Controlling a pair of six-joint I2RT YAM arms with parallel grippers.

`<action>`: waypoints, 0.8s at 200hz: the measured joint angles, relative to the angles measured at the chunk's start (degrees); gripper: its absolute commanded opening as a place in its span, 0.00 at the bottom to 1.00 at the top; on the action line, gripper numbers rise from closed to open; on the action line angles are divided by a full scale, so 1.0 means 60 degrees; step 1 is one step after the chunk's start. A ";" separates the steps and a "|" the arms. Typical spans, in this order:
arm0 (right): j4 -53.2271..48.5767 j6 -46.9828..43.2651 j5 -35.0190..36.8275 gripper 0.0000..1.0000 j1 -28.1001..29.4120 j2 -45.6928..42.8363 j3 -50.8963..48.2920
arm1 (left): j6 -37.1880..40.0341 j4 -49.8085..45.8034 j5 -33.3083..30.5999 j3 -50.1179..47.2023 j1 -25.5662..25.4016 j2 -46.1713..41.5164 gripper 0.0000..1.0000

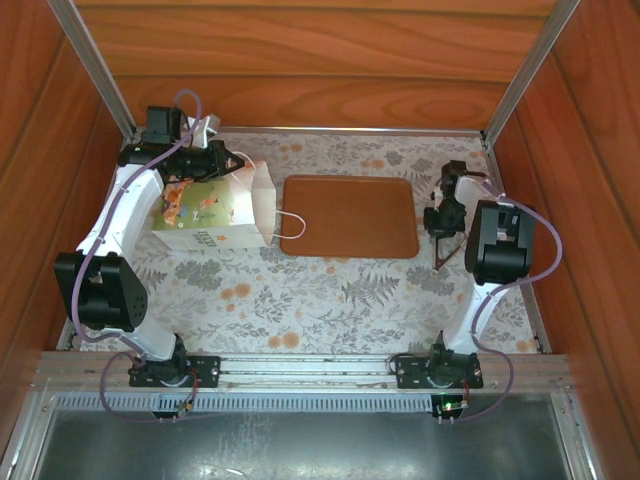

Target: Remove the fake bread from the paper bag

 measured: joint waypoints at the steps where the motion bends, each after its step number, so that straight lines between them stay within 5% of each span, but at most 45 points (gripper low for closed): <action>1: -0.0029 -0.0025 0.0000 0.36 0.0011 0.0015 0.0033 | 0.0000 0.0000 0.0004 0.0000 0.0000 0.0000 0.00; 36: -0.0463 0.0641 0.0033 0.60 0.0138 -0.0350 0.0058 | 0.0000 0.0004 0.0160 0.0000 -0.0015 0.0000 0.00; 85: -0.0721 0.2229 0.0251 0.89 -0.0248 -0.2692 -0.0922 | 0.0000 0.0007 0.0233 0.0000 -0.0018 0.0000 0.00; 91: -0.0696 0.2379 0.0193 1.00 -0.0419 -0.2900 -0.1067 | 0.0000 0.0007 0.0233 0.0000 -0.0018 0.0000 0.00; 125: -0.0645 0.2994 -0.0568 1.00 -0.1483 -0.2849 -0.1628 | 0.0004 0.0007 0.0244 0.0000 -0.0018 0.0000 0.00; 160: -0.0430 0.3158 -0.1118 1.00 -0.1519 -0.2076 -0.1654 | 0.0004 0.0007 0.0259 0.0000 -0.0018 0.0000 0.00</action>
